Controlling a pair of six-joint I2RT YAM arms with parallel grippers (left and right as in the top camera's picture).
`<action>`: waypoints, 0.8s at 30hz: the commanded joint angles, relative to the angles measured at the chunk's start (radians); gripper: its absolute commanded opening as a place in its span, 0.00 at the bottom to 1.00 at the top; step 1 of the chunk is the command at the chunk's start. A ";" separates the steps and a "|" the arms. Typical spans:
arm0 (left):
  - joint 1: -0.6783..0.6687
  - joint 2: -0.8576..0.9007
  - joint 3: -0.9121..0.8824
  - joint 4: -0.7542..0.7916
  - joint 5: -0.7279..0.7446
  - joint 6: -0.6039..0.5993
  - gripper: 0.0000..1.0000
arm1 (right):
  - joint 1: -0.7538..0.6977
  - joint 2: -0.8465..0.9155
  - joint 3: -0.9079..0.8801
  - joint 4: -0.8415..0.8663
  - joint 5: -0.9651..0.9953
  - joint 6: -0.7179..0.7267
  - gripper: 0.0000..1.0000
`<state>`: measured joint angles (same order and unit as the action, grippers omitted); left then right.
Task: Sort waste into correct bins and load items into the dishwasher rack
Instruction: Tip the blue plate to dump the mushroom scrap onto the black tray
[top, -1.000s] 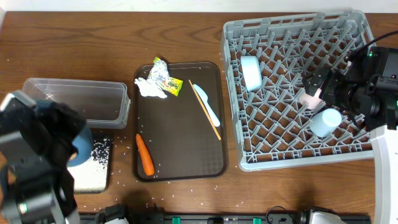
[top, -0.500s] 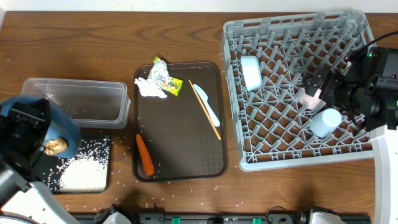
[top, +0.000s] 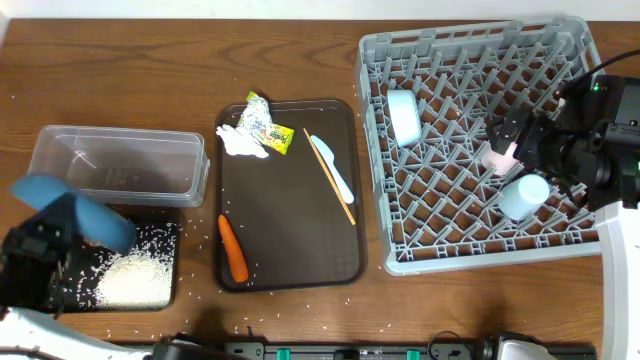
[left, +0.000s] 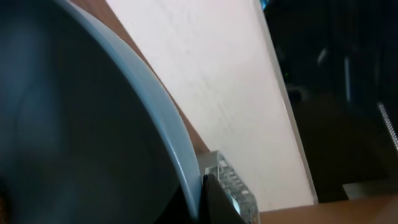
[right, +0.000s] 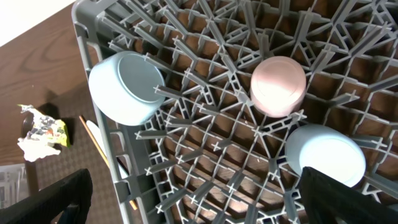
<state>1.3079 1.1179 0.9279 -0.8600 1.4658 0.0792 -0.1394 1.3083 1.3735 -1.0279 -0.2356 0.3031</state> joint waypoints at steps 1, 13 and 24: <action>0.064 -0.014 -0.048 -0.014 0.106 0.179 0.06 | -0.003 -0.001 0.005 -0.001 -0.008 -0.004 0.99; 0.013 -0.014 -0.067 0.020 0.106 0.190 0.06 | -0.003 -0.001 0.005 0.007 -0.008 -0.004 0.99; -0.608 -0.014 -0.062 0.802 0.024 -0.429 0.06 | -0.003 -0.001 0.005 0.018 -0.008 -0.004 0.99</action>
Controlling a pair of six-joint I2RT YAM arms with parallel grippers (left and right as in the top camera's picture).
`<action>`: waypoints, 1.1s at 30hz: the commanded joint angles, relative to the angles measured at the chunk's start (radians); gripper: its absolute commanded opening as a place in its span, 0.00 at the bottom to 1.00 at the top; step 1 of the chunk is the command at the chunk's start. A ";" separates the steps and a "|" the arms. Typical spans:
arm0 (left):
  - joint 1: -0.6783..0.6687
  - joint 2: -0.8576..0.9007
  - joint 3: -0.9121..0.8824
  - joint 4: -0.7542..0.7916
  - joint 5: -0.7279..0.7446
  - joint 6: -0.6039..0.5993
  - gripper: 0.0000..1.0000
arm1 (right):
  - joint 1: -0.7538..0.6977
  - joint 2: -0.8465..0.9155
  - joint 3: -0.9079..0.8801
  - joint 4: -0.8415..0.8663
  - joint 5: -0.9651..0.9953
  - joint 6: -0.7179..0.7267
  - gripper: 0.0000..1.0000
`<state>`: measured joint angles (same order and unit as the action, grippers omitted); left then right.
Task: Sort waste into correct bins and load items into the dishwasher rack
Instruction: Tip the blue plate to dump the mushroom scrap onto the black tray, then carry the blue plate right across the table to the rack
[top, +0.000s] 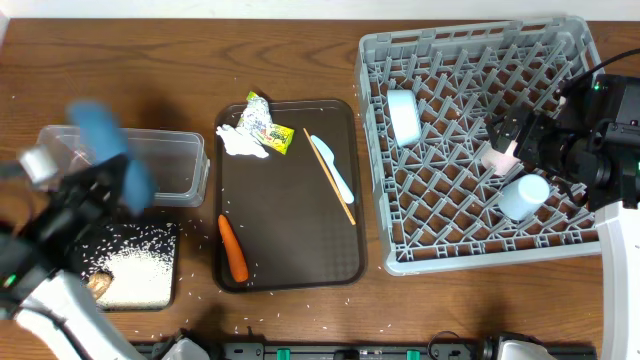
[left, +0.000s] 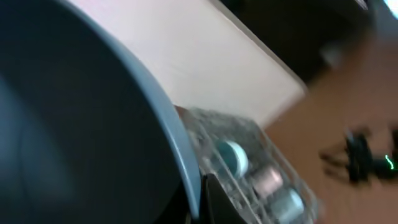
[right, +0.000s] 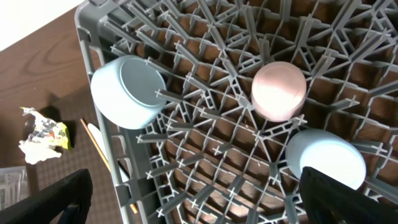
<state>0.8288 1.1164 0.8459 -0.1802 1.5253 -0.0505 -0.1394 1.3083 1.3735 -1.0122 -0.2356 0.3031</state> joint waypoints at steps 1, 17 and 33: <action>-0.188 -0.013 0.020 0.205 -0.090 -0.378 0.06 | -0.003 -0.001 0.005 0.002 -0.008 -0.004 0.99; -1.049 0.317 0.026 1.104 -0.838 -0.658 0.06 | -0.030 -0.001 0.005 0.007 0.105 0.042 0.99; -1.310 0.677 0.265 1.366 -0.909 -0.664 0.06 | -0.098 -0.001 0.005 -0.029 0.105 0.041 0.99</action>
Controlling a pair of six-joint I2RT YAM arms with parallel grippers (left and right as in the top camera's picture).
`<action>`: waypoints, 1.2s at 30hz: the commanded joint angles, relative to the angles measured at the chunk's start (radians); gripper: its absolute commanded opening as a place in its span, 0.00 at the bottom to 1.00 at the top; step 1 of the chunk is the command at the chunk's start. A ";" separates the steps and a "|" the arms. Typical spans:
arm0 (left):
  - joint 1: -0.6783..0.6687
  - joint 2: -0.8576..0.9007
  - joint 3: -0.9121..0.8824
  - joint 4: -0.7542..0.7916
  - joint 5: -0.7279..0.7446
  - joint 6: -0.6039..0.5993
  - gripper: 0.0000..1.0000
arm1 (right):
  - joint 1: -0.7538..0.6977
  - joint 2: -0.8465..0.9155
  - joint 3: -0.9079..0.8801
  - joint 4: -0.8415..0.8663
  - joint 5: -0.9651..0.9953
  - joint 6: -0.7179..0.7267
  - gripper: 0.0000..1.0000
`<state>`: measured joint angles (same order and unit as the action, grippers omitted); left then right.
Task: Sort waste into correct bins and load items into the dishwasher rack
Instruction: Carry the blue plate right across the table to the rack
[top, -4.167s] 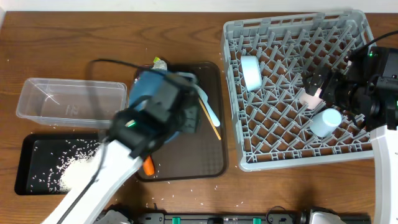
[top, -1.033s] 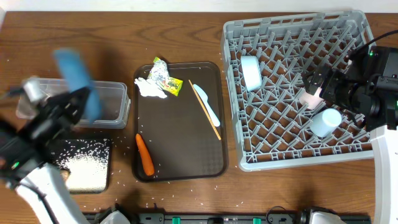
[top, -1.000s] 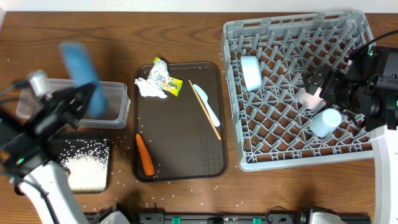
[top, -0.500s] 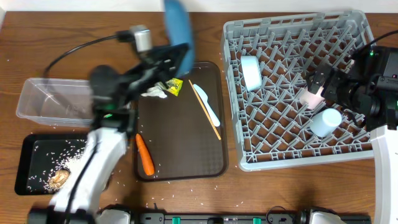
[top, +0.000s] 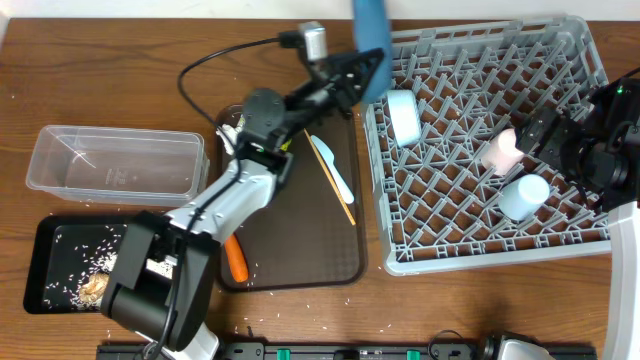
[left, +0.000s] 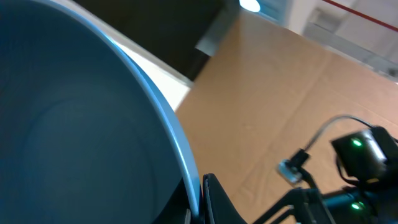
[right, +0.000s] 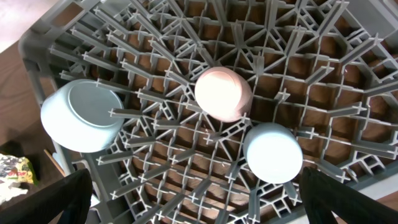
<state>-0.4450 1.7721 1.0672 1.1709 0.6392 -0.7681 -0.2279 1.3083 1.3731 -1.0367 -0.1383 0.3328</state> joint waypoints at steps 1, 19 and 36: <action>-0.050 0.030 0.044 0.013 -0.045 0.053 0.06 | -0.010 -0.001 0.005 -0.004 0.008 0.011 0.99; -0.261 0.104 0.044 0.057 -0.228 0.050 0.06 | -0.016 -0.001 0.005 -0.039 0.011 0.011 0.99; -0.308 0.226 0.044 0.118 -0.420 -0.176 0.06 | -0.016 -0.001 0.005 -0.072 0.011 0.010 0.99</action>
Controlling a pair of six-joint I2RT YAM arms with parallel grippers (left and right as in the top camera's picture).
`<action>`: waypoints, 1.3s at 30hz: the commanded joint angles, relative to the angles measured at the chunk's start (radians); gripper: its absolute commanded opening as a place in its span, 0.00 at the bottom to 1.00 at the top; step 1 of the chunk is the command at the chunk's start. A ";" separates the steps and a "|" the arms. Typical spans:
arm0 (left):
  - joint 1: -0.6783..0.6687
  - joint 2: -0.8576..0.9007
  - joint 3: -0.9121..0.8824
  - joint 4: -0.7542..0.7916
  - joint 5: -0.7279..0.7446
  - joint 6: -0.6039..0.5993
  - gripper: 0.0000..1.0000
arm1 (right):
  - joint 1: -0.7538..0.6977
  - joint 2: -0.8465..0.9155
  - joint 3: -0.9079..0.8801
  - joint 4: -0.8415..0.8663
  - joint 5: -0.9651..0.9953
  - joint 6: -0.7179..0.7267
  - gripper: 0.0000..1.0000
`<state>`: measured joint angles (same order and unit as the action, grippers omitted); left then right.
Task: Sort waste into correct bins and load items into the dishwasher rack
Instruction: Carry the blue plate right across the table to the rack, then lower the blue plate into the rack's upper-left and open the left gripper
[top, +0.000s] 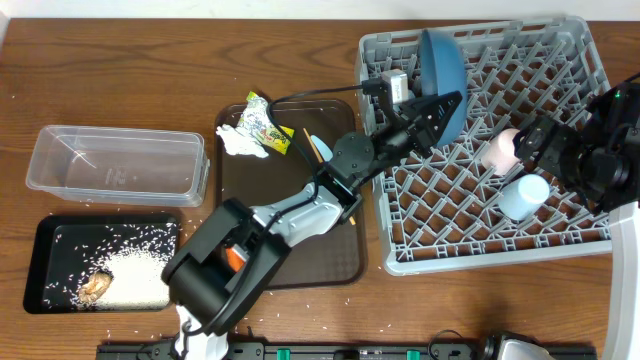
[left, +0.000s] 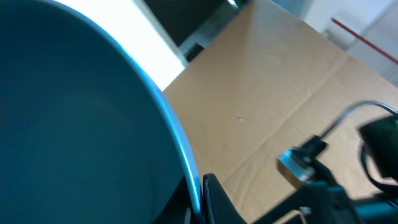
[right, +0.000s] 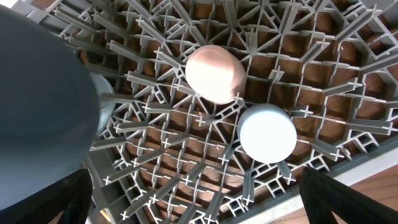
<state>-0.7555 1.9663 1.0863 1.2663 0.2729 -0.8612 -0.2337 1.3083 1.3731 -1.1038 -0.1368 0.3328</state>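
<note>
A dark blue bowl (top: 440, 62) hangs on edge over the back left of the grey dishwasher rack (top: 560, 235), and my left gripper (top: 430, 105) is shut on its rim. In the left wrist view the bowl (left: 81, 124) fills the left side, its rim pinched at the gripper (left: 198, 200). My right gripper (right: 199, 214) is open above the rack (right: 186, 168), over a pink cup (right: 214, 73) and a light blue cup (right: 267, 132). The blue bowl (right: 43, 93) shows at the left there. The overhead view has the right gripper (top: 545, 160) at the rack's right side.
A brown tray (top: 290, 230) holds a carrot (top: 232, 258), a chopstick, a light blue spoon, a crumpled wrapper (top: 262, 122) and a white tissue (top: 240, 145). At the left stand a clear bin (top: 118, 165) and a black bin (top: 50, 240) holding rice and food scraps.
The left gripper has carried the blue bowl from the rack's back left corner to a spot further right, over the rack. The right gripper stays open over the cups.
First the left gripper held the blue bowl tilted over the black bin with rice. Then the bowl was over the clear bin, later at the rack's back left corner, and now it hangs over the rack. The right gripper stayed open over the rack throughout.
</note>
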 joint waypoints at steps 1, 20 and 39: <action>0.002 0.045 0.025 0.036 -0.054 -0.092 0.06 | -0.010 -0.001 0.005 -0.006 0.010 0.010 0.99; 0.002 0.093 0.027 0.190 0.026 -0.117 0.06 | -0.010 -0.001 0.005 -0.015 0.022 0.010 0.99; 0.002 0.093 0.027 0.144 0.082 -0.117 0.06 | -0.010 -0.001 0.005 -0.045 0.029 0.009 0.99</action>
<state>-0.7536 2.0556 1.0874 1.3998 0.3386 -0.9764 -0.2337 1.3083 1.3731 -1.1431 -0.1249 0.3328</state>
